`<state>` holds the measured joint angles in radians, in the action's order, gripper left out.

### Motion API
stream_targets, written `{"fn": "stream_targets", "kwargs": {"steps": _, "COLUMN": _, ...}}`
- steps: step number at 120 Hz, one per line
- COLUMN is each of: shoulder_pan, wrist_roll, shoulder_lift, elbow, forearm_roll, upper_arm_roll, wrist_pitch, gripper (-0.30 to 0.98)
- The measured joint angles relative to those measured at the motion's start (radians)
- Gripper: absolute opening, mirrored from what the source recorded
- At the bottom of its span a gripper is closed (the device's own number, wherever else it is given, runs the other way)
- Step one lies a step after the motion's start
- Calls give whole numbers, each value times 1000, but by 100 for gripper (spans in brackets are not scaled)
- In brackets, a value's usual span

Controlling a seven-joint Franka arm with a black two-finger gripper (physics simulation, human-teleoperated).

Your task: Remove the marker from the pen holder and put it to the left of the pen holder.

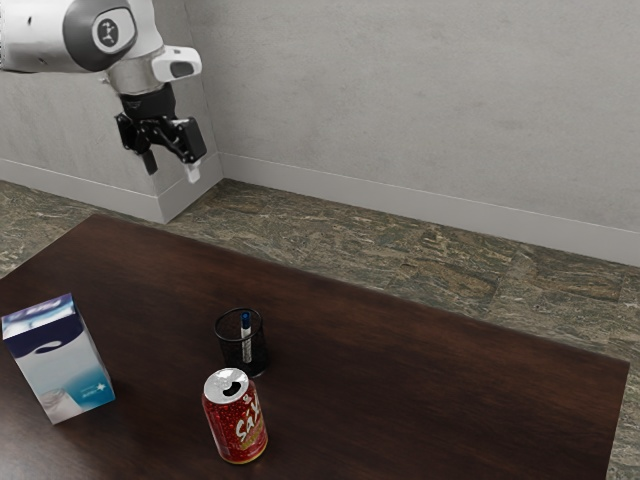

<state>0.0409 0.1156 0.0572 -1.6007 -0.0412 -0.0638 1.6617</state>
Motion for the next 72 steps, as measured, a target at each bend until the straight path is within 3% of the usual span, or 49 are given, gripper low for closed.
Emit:
{"fn": "stream_targets", "kwargs": {"steps": 28, "shoulder_pan": -10, "wrist_roll": 9, "shoulder_lift": 16, "elbow": -4, "forearm_roll": 7, "upper_arm_roll": 25, "wrist_pitch": -1, "gripper": 69}}
{"fn": "stream_targets", "kwargs": {"steps": 39, "shoulder_pan": 0, "wrist_roll": 11, "shoulder_lift": 30, "elbow": -72, "forearm_roll": 100, "upper_arm_roll": 98, "wrist_pitch": 36, "gripper": 69}}
{"fn": "stream_targets", "kwargs": {"steps": 51, "shoulder_pan": -56, "wrist_roll": 13, "shoulder_lift": 39, "elbow": -192, "forearm_roll": 190, "upper_arm_roll": 150, "wrist_pitch": 127, "gripper": 69}}
{"fn": "stream_targets", "kwargs": {"steps": 72, "shoulder_pan": -64, "wrist_roll": 12, "shoulder_lift": 15, "elbow": -315, "forearm_roll": 233, "upper_arm_roll": 168, "wrist_pitch": 231, "gripper": 69}}
